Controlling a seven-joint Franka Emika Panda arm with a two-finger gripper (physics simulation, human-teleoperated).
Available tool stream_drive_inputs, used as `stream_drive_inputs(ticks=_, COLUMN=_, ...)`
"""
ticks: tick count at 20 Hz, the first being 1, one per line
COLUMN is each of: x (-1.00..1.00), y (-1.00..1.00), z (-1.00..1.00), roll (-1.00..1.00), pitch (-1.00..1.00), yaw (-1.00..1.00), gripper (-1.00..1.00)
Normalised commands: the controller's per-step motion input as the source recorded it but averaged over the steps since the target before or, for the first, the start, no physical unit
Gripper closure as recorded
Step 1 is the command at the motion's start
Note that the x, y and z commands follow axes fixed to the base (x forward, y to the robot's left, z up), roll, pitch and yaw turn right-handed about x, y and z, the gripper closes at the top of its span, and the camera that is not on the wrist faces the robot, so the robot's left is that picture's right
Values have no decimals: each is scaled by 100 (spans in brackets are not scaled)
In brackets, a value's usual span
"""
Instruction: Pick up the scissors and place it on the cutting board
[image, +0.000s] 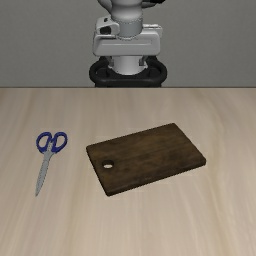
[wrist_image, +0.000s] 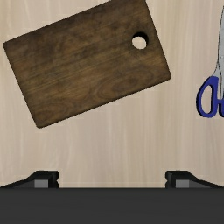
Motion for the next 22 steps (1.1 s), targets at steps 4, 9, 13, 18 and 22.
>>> stream_drive_inputs(ticks=4, x=0, y=-100, z=0, roll=0, pitch=0, yaw=0, gripper=-100)
stream_drive_inputs(ticks=9, x=0, y=-100, z=0, roll=0, pitch=0, yaw=0, gripper=-100)
stream_drive_inputs(ticks=13, x=0, y=-100, z=0, roll=0, pitch=0, yaw=0, gripper=-100)
stream_drive_inputs(ticks=18, x=0, y=-100, z=0, roll=0, pitch=0, yaw=0, gripper=-100)
stream_drive_inputs(ticks=22, x=75, y=-25, z=0, roll=0, pitch=0, yaw=0, gripper=-100)
